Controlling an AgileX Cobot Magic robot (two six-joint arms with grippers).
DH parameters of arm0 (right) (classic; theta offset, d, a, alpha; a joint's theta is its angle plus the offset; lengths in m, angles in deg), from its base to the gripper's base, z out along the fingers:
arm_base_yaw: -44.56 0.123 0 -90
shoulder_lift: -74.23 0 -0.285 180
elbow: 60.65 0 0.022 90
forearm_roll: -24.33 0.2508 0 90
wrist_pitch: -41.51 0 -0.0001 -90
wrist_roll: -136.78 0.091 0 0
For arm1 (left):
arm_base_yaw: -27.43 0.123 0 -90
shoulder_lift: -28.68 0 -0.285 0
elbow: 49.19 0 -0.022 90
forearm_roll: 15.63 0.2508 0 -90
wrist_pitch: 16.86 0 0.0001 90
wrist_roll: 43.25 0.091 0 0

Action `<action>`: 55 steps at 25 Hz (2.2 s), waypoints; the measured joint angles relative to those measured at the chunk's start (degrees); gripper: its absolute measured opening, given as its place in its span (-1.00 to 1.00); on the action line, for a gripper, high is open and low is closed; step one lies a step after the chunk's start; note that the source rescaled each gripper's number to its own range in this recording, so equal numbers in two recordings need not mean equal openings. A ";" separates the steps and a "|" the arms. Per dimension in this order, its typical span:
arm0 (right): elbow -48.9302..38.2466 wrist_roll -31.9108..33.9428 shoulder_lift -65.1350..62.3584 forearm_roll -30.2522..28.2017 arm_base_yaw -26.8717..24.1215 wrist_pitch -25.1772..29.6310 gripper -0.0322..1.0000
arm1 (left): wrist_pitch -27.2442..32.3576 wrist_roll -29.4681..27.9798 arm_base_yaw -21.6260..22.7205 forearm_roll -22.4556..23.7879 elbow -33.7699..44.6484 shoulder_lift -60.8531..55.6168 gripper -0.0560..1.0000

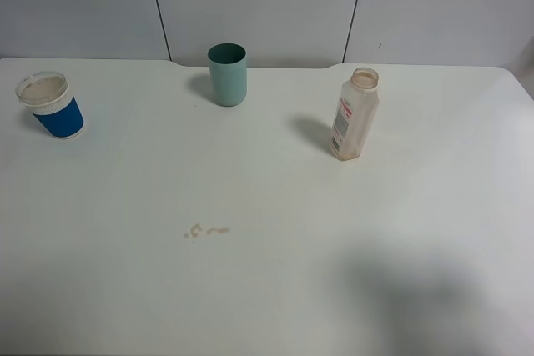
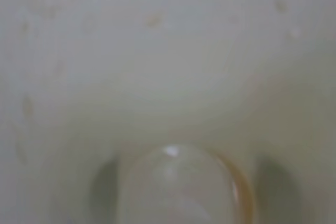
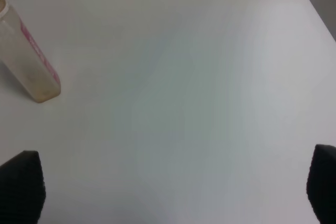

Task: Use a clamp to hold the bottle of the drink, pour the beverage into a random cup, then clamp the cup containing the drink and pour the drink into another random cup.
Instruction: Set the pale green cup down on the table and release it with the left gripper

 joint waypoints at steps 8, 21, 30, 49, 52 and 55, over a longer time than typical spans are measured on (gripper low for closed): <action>0.00 0.00 0.00 0.00 0.00 0.00 1.00 | -12.96 1.90 0.00 -11.64 12.51 -5.30 -0.88; 0.00 0.00 0.00 0.00 0.00 0.00 1.00 | -26.84 2.13 0.00 -17.34 24.01 -5.30 -0.88; 0.00 0.00 0.00 0.00 0.00 0.00 1.00 | -35.31 4.31 -1.32 -17.62 28.46 0.29 -0.88; 0.00 0.00 0.00 0.00 0.00 0.00 1.00 | -65.51 8.80 -16.27 -21.12 29.22 34.43 -0.88; 0.00 0.00 0.00 0.00 0.00 0.00 1.00 | -65.56 9.54 -17.92 -21.78 28.53 39.20 -0.88; 0.00 0.00 0.00 0.00 0.00 0.00 1.00 | -65.69 9.61 -19.33 -21.81 26.86 42.09 -0.88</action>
